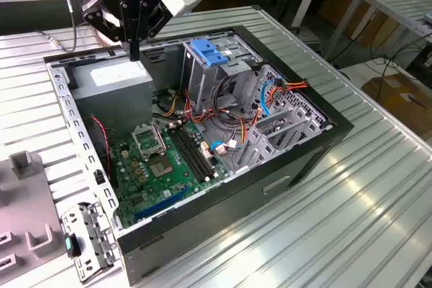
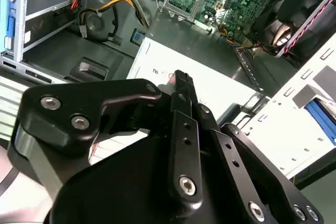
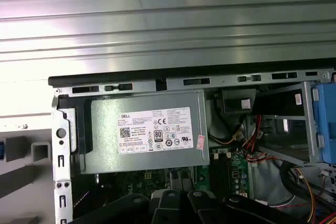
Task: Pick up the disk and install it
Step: 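Reach for the disk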
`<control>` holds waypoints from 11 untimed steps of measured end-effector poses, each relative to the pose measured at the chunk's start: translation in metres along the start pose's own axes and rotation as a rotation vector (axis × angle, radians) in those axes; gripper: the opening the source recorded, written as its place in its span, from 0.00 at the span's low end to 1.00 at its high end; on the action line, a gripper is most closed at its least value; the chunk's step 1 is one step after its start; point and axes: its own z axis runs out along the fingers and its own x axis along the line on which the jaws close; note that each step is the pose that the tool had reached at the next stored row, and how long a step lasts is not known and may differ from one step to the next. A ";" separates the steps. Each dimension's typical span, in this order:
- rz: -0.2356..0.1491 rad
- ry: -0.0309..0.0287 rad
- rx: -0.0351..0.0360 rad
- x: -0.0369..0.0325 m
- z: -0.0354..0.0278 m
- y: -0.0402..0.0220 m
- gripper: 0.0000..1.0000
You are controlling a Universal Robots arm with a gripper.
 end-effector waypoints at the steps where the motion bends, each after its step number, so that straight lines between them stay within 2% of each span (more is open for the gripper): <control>1: 0.000 0.0000 0.0000 0.0000 0.0000 0.0000 0.11; 7: 0.000 0.0000 0.0001 0.0004 0.0000 0.0000 0.11; 11: 0.000 0.0000 0.0000 0.0061 -0.0002 -0.0005 0.11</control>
